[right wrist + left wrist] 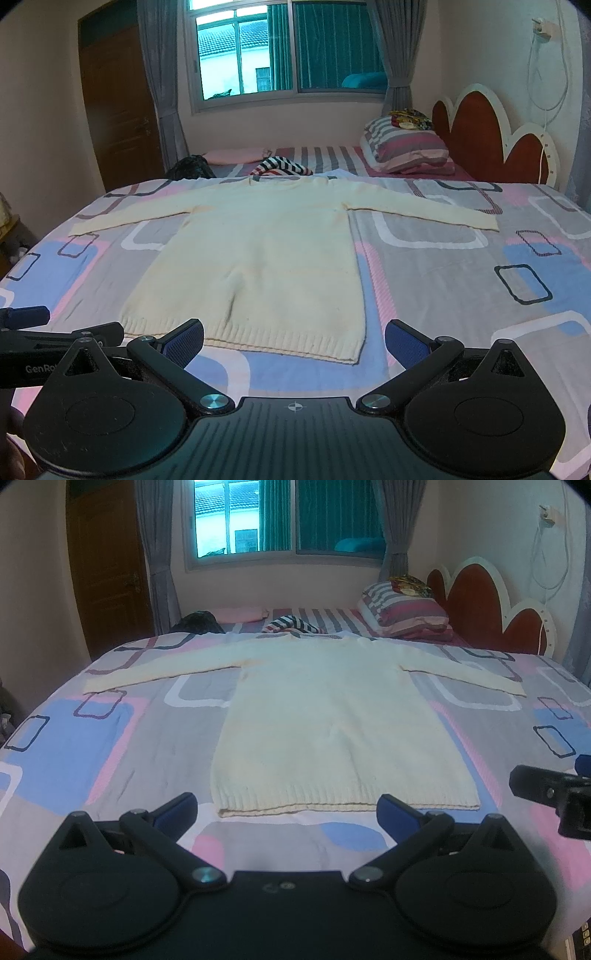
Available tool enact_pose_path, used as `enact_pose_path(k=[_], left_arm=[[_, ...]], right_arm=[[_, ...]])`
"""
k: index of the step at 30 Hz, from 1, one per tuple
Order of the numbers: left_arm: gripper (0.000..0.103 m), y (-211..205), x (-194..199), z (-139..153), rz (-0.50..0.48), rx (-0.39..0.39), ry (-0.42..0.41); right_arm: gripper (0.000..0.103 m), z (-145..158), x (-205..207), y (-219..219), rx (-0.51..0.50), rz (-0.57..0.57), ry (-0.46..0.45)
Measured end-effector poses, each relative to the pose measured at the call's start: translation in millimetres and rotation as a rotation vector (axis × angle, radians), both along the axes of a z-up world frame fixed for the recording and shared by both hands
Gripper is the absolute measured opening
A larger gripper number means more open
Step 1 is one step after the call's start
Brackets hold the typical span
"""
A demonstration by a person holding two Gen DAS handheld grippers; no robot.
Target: Fold small clothes
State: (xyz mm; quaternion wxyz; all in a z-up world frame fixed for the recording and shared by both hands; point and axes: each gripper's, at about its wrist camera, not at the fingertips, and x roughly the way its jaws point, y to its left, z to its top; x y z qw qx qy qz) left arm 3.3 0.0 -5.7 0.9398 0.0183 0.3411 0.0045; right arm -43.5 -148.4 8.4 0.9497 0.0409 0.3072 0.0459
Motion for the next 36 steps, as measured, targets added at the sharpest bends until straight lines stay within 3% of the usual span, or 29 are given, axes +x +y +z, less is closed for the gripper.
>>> enact_pose_path(k=[36], left_arm=[[0.102, 2.9, 0.3, 2.1, 0.002, 0.003, 0.003]], right_arm=[[0.103, 2.4, 2.6, -0.2, -0.001, 0.007, 0.001]])
